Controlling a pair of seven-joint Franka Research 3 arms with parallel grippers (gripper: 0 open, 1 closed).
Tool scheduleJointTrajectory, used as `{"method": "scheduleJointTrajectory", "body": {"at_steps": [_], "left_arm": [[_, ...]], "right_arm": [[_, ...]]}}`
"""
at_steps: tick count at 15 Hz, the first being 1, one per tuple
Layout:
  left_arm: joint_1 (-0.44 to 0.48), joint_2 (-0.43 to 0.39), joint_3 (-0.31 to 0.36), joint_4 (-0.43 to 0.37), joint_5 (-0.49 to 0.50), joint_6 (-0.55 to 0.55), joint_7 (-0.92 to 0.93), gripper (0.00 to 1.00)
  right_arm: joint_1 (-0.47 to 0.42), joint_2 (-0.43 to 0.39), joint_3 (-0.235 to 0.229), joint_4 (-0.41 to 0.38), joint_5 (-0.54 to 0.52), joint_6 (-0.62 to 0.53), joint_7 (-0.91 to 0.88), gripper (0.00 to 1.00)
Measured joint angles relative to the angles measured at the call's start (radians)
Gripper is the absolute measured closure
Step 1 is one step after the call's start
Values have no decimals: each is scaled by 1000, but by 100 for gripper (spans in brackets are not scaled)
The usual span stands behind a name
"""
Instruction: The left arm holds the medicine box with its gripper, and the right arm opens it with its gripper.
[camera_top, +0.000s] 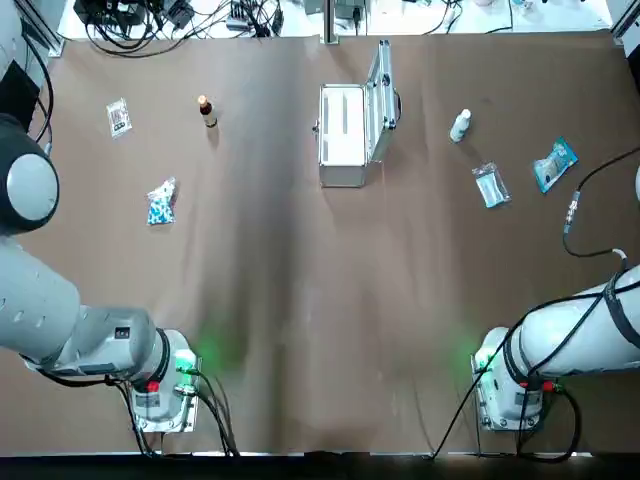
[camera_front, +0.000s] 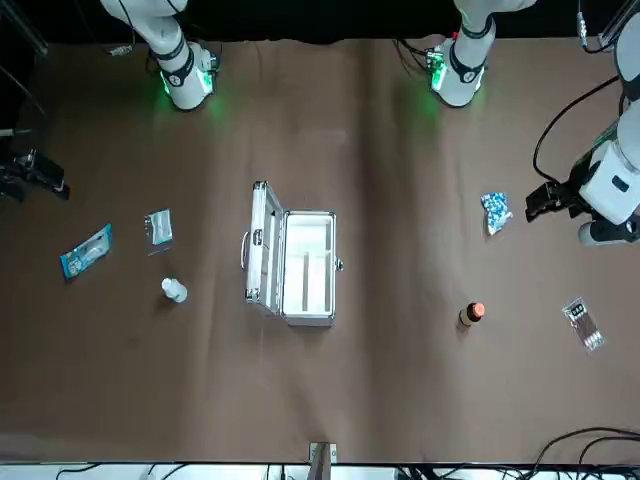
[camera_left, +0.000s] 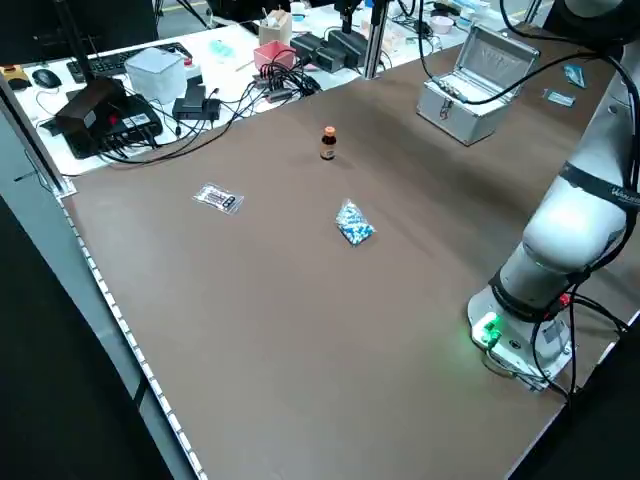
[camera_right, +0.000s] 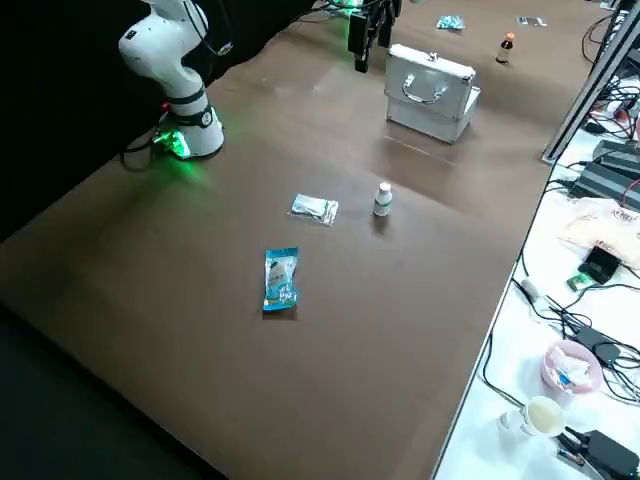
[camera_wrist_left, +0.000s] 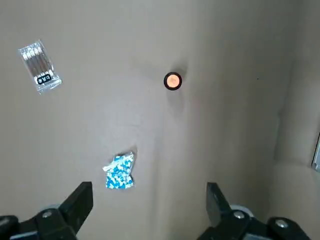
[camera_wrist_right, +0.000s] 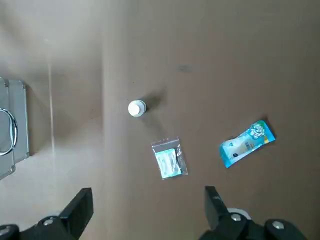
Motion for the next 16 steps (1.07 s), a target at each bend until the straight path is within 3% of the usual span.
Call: {"method": "scheduleJointTrajectory", "body": {"at_steps": [16], "left_arm": [[5,-6,6,61,0,-1,0,0]], "right_arm": [[0,0,0,0,0,0,0,2]]}}
